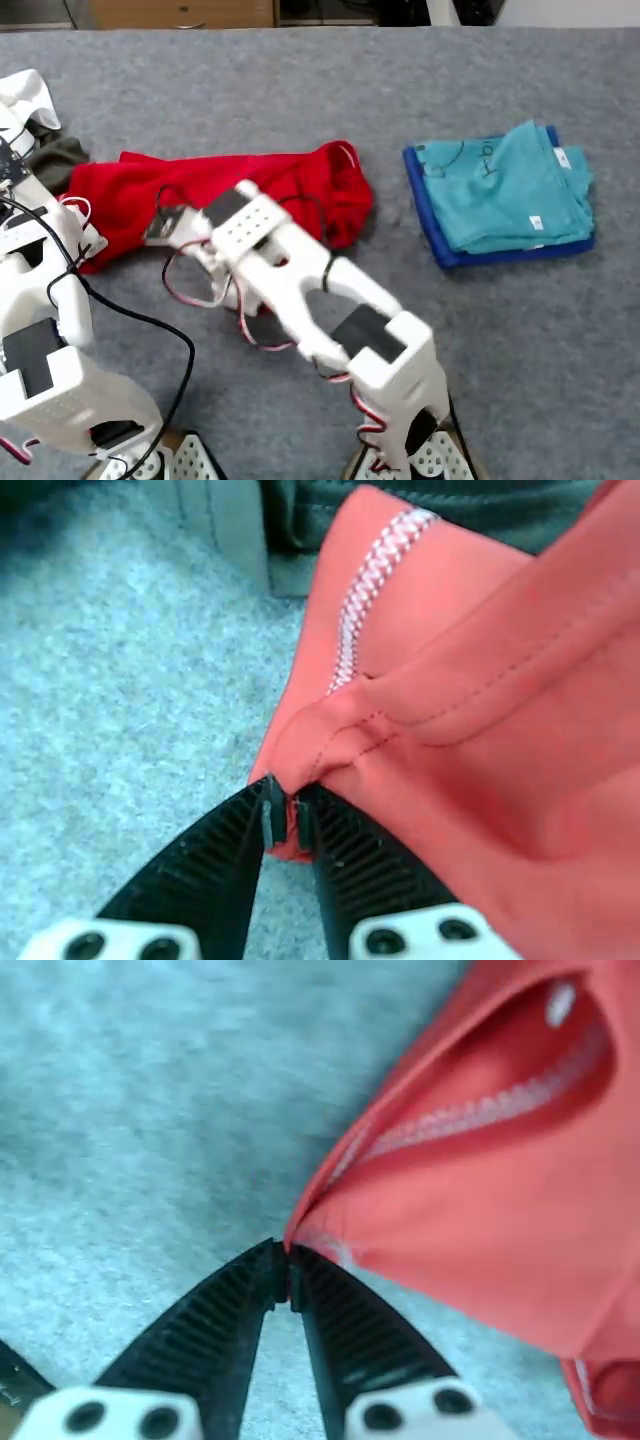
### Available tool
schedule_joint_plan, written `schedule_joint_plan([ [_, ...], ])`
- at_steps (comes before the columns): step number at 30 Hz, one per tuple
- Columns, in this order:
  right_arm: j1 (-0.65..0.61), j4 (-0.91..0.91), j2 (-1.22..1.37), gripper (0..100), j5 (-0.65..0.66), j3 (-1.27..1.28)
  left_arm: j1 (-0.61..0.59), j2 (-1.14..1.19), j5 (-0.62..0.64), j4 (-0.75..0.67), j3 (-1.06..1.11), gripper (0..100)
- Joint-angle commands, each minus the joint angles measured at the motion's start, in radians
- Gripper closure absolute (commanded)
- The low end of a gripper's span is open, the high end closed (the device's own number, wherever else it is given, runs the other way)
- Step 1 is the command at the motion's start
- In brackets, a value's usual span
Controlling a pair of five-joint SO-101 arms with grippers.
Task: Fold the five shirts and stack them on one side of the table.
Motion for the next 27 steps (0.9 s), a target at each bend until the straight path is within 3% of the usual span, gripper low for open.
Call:
schedule_joint_plan([
  [1, -0.021, -0.012, -0.064, 90.4, 0.012, 0.022, 0.000, -0.025, 0.002, -0.015, -0.012, 98],
  [5, -0.019, -0.002, -0.067, 77.6, 0.025, 0.024, 0.000, -0.025, 0.002, -0.015, -0.012, 98],
  [11, -0.019, 0.026, -0.125, 77.1, 0.041, 0.033, 0.000, -0.025, 0.002, -0.015, -0.012, 98],
  [20, -0.002, 0.021, -0.409, 77.1, 0.080, 0.177, -0.002, -0.025, 0.002, -0.015, -0.012, 98],
  [27, 0.004, -0.104, -0.367, 77.1, 0.123, 0.314, -0.002, -0.025, 0.002, -0.015, -0.012, 98],
])
